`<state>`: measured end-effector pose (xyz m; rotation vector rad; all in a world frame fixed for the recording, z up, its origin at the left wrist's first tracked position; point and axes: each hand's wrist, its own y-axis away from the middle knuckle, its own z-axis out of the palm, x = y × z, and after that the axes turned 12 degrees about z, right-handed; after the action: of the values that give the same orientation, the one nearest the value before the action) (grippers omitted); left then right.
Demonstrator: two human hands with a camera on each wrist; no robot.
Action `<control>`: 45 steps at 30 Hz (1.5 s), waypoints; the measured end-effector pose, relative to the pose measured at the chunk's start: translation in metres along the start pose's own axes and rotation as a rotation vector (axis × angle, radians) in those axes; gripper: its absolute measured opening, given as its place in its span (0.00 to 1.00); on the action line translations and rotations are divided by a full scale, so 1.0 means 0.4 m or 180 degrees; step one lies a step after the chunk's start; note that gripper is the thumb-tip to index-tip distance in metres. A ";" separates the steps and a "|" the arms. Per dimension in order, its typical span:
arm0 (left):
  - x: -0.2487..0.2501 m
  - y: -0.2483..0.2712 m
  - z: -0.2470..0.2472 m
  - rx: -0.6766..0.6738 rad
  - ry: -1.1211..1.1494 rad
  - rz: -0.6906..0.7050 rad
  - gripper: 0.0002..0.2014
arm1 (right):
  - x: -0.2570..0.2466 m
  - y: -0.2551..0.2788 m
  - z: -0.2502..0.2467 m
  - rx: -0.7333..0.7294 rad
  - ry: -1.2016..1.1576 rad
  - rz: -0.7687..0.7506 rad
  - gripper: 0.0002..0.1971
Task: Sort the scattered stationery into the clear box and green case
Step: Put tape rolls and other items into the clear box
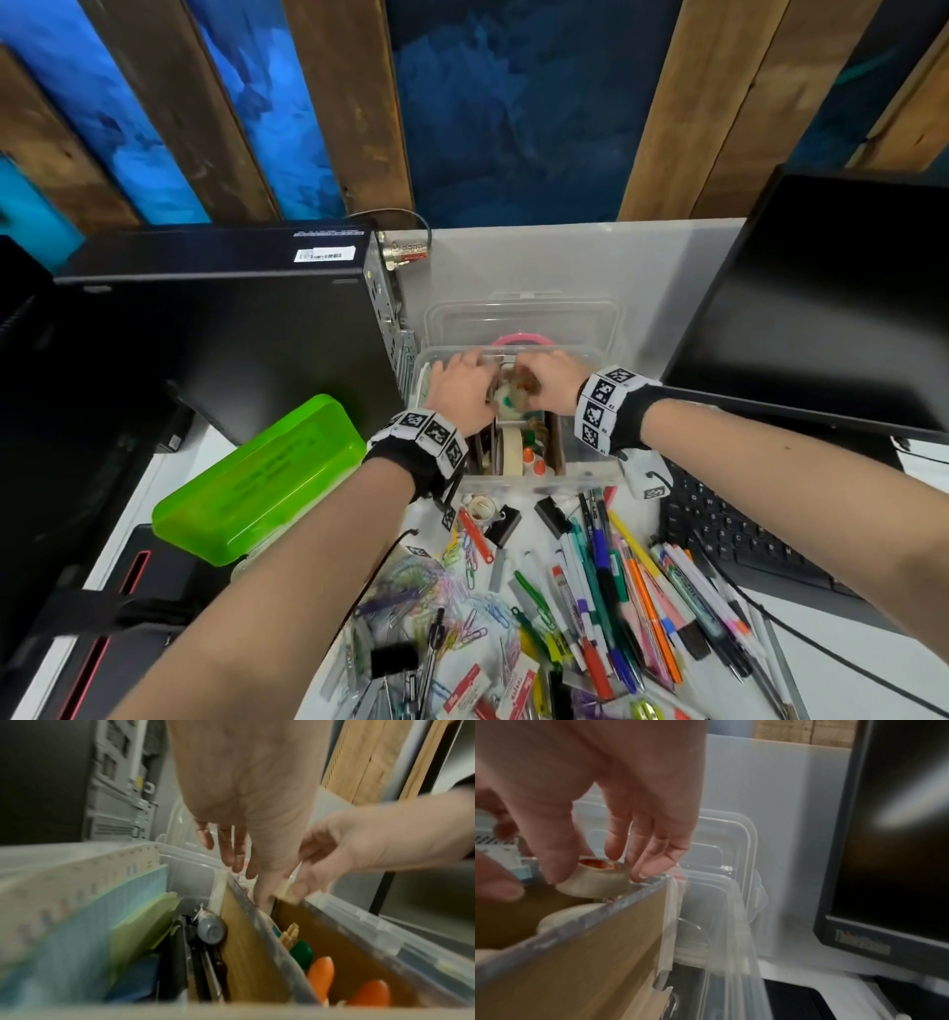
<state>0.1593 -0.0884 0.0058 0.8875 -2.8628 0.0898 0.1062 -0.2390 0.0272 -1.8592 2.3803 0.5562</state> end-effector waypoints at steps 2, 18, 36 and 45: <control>-0.010 0.029 0.002 0.0060 0.0116 -0.0058 0.20 | -0.014 -0.012 0.004 -0.0019 0.0210 -0.0049 0.14; -0.008 0.111 -0.014 0.0149 0.0252 -0.0147 0.17 | -0.032 -0.049 0.053 -0.0041 0.0435 -0.0041 0.07; 0.153 0.328 0.117 -0.0794 -0.0580 0.0959 0.11 | -0.078 0.318 0.185 -0.0043 -0.0380 -0.0429 0.04; 0.133 0.295 0.170 -0.1104 -0.0755 0.0361 0.12 | -0.027 0.349 0.210 -0.0101 -0.0430 -0.0357 0.04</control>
<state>0.0408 -0.0276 -0.0551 0.7066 -3.0029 -0.5176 -0.0372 -0.1738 -0.0150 -1.8885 2.1803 0.6889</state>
